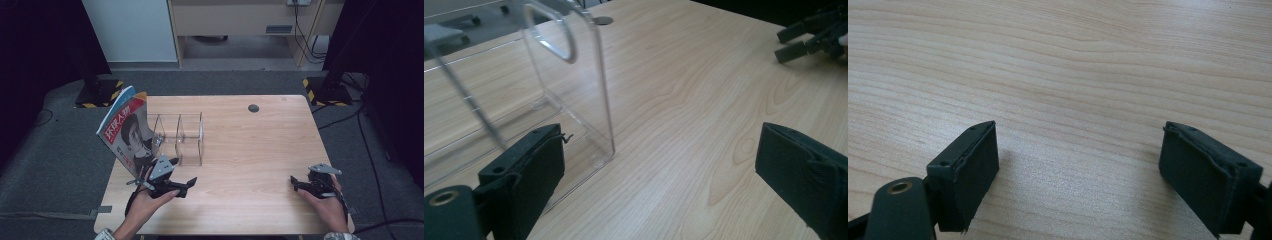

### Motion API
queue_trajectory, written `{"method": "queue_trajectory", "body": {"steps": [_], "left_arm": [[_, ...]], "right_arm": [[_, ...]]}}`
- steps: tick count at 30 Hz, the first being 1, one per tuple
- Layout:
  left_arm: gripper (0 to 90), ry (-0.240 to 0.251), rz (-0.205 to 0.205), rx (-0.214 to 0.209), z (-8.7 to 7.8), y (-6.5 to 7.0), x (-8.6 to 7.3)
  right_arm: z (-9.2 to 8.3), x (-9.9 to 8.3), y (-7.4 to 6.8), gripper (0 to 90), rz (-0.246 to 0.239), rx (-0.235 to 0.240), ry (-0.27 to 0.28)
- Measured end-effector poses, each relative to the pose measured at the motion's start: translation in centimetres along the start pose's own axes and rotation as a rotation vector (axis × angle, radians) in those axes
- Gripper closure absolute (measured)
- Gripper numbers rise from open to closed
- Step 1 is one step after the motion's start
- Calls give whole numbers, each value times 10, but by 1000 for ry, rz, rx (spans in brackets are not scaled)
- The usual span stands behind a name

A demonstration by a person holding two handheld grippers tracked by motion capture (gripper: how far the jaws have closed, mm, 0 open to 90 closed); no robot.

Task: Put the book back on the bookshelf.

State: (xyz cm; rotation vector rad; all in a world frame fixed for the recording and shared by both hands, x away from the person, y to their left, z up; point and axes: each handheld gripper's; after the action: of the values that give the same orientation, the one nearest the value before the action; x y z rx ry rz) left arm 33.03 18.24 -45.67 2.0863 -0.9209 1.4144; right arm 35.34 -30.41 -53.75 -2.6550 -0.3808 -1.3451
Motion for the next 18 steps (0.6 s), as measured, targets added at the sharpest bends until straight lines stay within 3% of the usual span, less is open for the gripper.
{"method": "queue_trajectory", "body": {"steps": [10, 14, 18], "left_arm": [[47, -38, 30, -48, 30, 16, 3], [37, -54, 20, -65, 40, 19, 3], [17, -70, 22, -55, 49, 23, 2]], "right_arm": [[0, 0, 0, 146, 0, -5, -2], [1, 0, 0, 113, 1, -7, -6], [1, 0, 0, 83, 5, -7, -16]]}}
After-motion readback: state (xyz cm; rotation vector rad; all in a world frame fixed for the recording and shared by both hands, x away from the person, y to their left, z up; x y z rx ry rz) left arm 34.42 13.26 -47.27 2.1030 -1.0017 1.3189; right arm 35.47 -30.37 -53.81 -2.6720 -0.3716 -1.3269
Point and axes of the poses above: each handheld gripper's, and its own axes: z roughly forward along the jaws, x roughly out of its top, y roughly to its right, and after that the axes turned 7 degrees about y, right-handed
